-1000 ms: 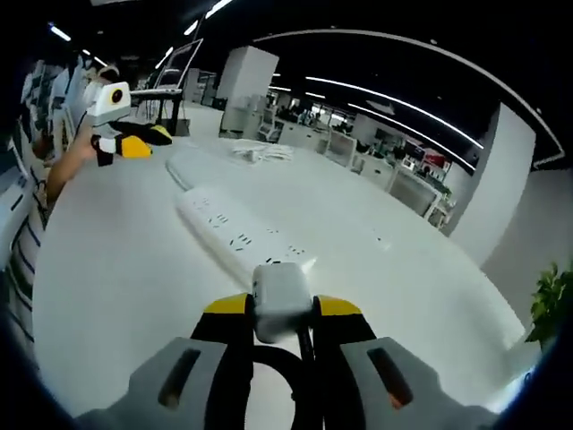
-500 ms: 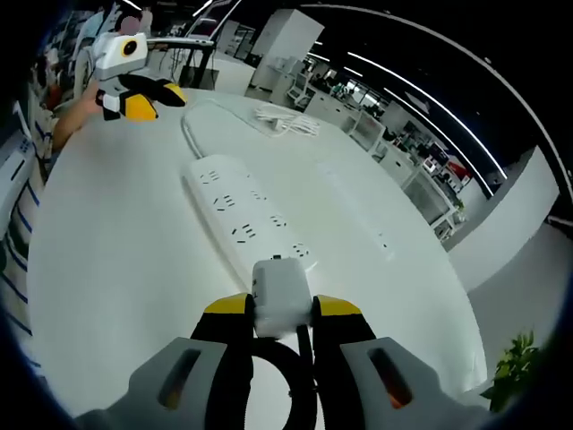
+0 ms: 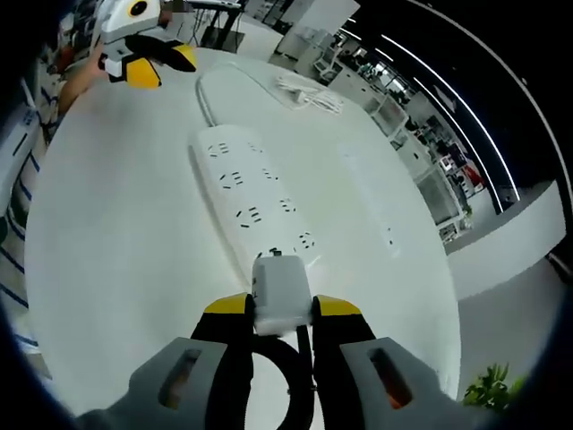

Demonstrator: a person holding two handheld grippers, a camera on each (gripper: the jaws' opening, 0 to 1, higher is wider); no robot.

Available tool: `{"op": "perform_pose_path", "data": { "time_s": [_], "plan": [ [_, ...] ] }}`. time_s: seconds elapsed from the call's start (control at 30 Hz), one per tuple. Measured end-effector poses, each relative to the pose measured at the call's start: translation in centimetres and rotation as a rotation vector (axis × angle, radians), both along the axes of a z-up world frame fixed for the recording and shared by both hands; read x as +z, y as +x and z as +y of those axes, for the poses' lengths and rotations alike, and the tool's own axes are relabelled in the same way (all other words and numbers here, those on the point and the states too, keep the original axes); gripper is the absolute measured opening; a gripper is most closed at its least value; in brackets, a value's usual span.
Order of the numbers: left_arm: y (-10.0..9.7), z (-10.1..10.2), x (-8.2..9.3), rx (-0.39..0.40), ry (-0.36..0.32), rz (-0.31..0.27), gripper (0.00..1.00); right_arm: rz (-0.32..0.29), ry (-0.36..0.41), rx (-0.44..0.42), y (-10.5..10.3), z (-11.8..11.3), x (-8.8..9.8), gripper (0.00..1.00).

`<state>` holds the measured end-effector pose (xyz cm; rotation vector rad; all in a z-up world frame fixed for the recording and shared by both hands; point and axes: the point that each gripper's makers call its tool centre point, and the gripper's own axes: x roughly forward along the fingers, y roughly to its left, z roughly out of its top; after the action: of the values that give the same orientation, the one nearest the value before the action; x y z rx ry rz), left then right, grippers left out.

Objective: Straighten the power strip on the desk, plug the charger into it

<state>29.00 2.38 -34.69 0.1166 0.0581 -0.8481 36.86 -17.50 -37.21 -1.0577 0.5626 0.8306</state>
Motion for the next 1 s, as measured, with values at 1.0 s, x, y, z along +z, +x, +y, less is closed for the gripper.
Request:
{"op": "perform_pose_path", "data": {
  "time_s": [1.0],
  "plan": [
    [-0.5,-0.2,0.7,-0.015,-0.009,-0.022,0.26,0.02,-0.233,0.025,1.1,-0.6,-1.2,0.23]
  ]
}}
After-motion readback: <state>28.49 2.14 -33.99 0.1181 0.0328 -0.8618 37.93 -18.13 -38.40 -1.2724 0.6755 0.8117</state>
